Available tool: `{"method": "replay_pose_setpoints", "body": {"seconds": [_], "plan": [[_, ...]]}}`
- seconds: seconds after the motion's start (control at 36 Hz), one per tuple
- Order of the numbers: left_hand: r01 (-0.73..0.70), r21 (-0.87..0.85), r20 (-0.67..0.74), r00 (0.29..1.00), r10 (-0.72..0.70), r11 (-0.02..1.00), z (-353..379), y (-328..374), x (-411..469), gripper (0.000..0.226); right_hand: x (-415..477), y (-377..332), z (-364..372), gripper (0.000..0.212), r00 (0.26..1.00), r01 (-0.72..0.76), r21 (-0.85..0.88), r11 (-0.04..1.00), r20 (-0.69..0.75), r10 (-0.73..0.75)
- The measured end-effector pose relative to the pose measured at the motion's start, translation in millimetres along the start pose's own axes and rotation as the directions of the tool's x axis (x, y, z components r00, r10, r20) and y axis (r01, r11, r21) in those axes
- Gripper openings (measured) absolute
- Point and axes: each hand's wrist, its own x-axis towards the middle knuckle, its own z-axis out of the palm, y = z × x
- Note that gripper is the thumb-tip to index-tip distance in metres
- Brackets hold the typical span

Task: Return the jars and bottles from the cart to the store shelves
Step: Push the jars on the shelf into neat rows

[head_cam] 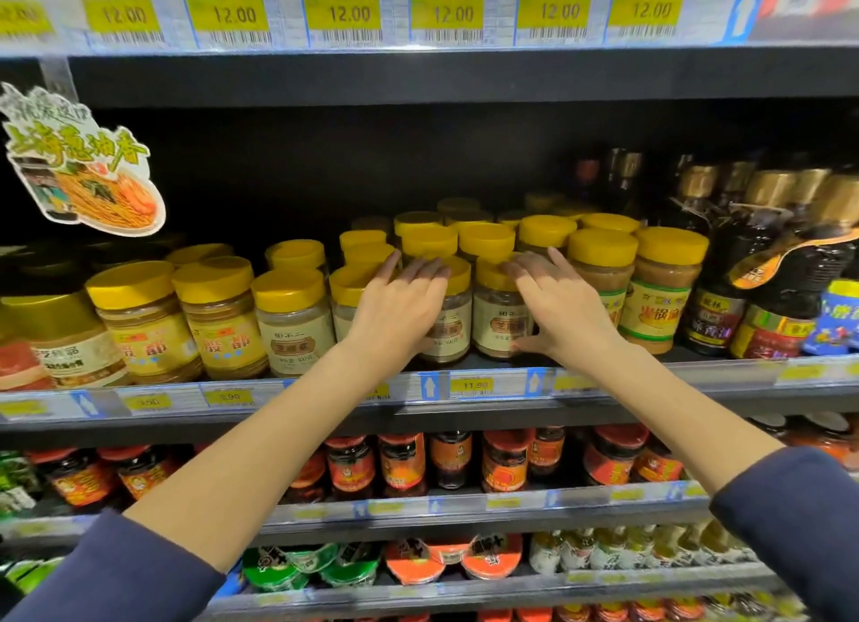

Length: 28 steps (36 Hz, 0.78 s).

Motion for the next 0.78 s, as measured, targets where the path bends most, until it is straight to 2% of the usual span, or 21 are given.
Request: {"method": "replay_pose_setpoints", "body": {"seconds": [0.22,0.47,0.64,0.78], "plan": [[-0.007,-0.033,0.002,1.000,0.007,0.999,-0.9,-0.9,-1.8,0.091,-1.9,3.9,0.0,0.100,1.000,0.016,0.023,1.000,0.007,-0.017],[0.014,-0.051,-0.124,0.992,-0.021,0.999,-7.5,-32.7,-31.0,0.107,14.7,-17.1,-10.7,0.093,0.989,0.118,0.136,0.984,-0.105,-0.105],[0.054,-0.075,-0.067,0.996,-0.059,0.996,-9.8,-66.0,-61.6,0.105,34.4,-53.7,-17.6,0.093,0.970,0.208,0.180,0.961,-0.165,-0.179],[0.072,-0.087,-0.040,0.996,-0.076,0.994,-8.0,-97.6,-81.2,0.108,49.1,-84.5,-17.2,0.096,0.967,0.229,0.175,0.958,-0.154,-0.203]]}}
